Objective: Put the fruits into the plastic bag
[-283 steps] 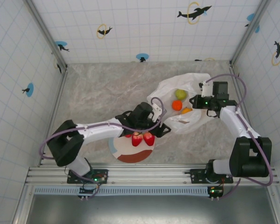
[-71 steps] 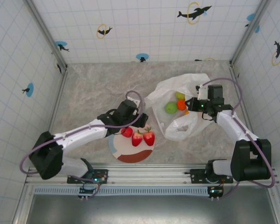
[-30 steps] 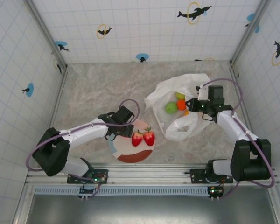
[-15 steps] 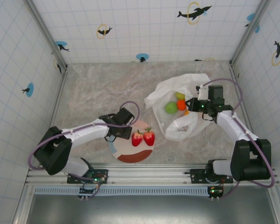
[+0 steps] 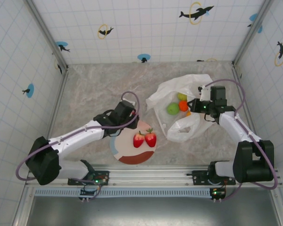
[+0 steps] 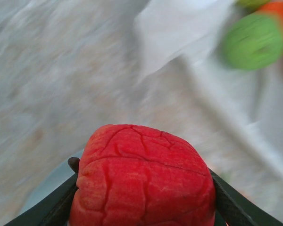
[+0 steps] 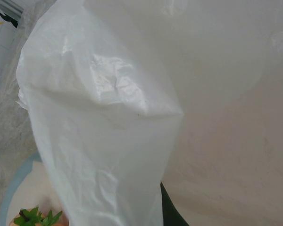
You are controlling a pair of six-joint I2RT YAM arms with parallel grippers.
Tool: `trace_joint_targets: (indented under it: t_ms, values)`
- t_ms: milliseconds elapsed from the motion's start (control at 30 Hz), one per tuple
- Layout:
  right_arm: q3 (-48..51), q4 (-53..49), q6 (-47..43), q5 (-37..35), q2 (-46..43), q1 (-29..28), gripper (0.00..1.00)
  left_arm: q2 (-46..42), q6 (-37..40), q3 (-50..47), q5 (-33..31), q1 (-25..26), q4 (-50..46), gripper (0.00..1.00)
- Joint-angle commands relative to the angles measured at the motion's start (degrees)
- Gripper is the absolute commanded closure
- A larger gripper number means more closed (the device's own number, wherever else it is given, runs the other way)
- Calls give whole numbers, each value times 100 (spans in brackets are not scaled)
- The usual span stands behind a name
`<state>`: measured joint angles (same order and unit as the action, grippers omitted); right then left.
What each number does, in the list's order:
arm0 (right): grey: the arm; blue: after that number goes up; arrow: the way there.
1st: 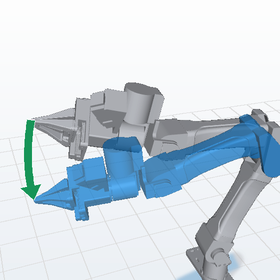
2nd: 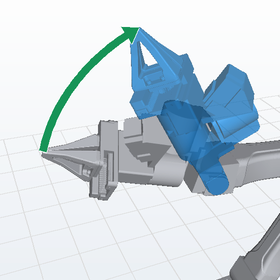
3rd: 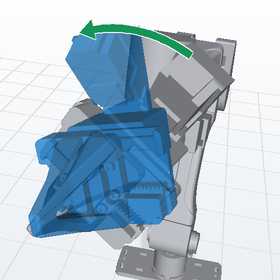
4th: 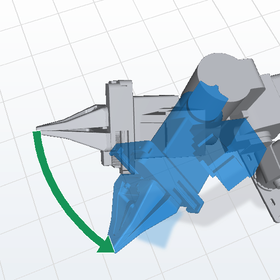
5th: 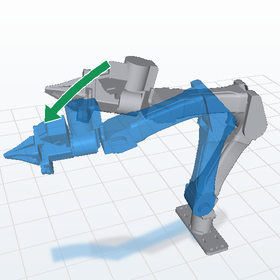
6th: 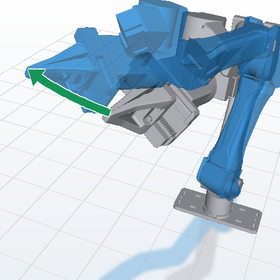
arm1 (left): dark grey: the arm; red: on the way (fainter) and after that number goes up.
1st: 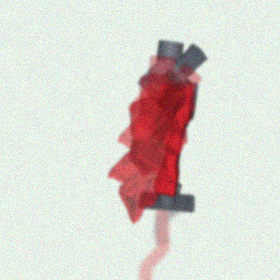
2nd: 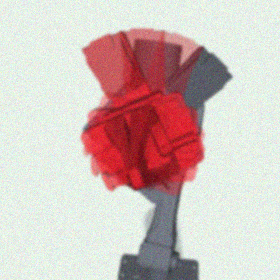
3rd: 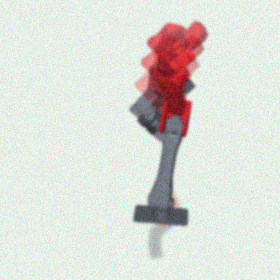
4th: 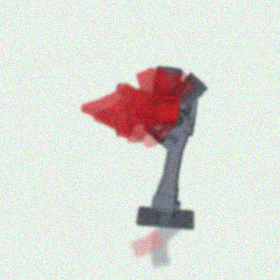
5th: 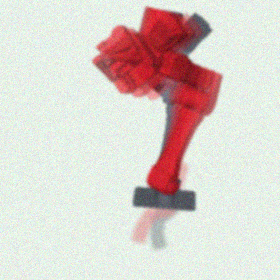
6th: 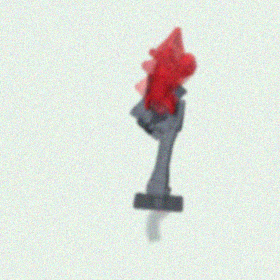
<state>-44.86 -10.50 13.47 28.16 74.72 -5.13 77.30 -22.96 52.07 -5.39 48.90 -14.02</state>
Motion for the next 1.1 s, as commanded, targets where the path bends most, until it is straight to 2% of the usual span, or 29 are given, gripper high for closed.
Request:
trace_joint_targets:
  t_ms: [0,133,300,700,1067]
  values:
    - [49,141,49,23,-54,23,100,693,4,567,700,357,1042,43]
    - [58,105,50,14,-67,-7,100,1807,51,1391,838,630,1121,43]
    - [93,95,35,22,-124,-8,100,2804,-72,2115,758,646,1125,43]
    - [136,136,45,58,-129,-6,100,3380,-347,2129,1466,743,1296,41]
    - [118,180,120,67,-142,-68,100,4231,-501,2885,1807,777,1462,34]
